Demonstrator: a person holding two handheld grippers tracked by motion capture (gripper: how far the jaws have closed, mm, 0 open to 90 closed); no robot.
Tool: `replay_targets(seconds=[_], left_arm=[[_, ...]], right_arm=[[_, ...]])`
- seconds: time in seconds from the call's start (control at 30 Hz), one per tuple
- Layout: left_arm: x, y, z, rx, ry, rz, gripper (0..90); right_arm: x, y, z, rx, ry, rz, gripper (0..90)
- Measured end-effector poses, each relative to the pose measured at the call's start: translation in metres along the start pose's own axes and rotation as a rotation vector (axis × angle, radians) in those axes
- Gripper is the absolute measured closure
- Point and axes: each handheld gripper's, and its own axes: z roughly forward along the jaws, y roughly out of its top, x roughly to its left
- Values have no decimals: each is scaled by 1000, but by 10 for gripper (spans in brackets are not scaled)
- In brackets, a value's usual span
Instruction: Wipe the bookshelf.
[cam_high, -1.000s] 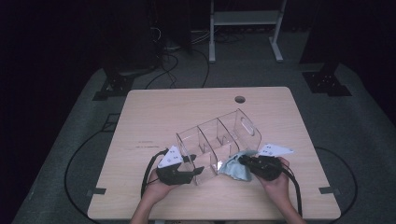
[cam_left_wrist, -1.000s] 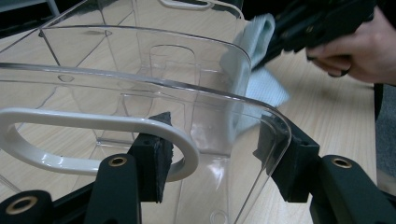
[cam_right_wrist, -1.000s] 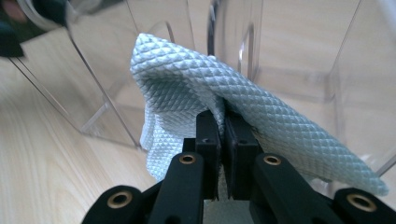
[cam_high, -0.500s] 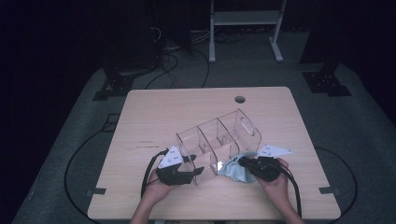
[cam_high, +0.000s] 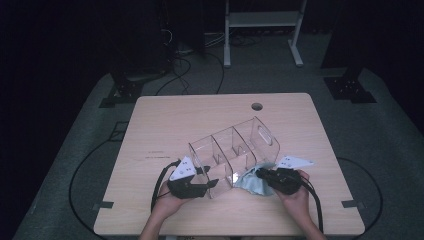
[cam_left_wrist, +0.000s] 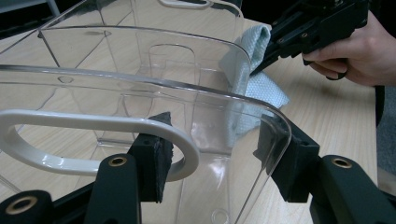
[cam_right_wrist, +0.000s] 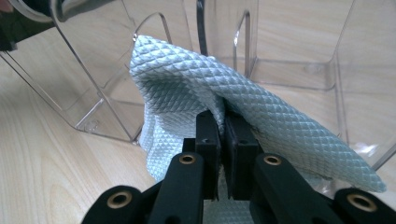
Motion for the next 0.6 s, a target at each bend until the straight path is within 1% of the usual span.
replay_targets(seconds=[0.07, 0.13, 0.17, 0.2, 0.33, 0.4, 0.5, 0.6], left_arm=[[0, 0, 0, -1, 0, 0, 457], [0, 0, 0, -3, -1, -1, 457], [0, 0, 0, -2, -2, 0, 457], [0, 0, 0, -1, -2, 1, 457], [0, 0, 0, 2, -1, 3, 457], [0, 0, 0, 2, -2, 4, 457], [0, 0, 0, 1, -2, 5, 457], [0, 0, 0, 0, -2, 4, 457]], right_arm=[[2, 5, -4, -25, 2, -3, 849], [2, 8, -7, -36, 1, -5, 849], [2, 9, -7, -38, 1, -10, 849], [2, 7, -6, -40, 4, -4, 849], [0, 1, -1, -11, 7, 9, 849], [0, 0, -1, -6, 4, 6, 849], [2, 7, -6, -37, 1, 1, 849], [3, 10, -9, -46, -1, -8, 849]])
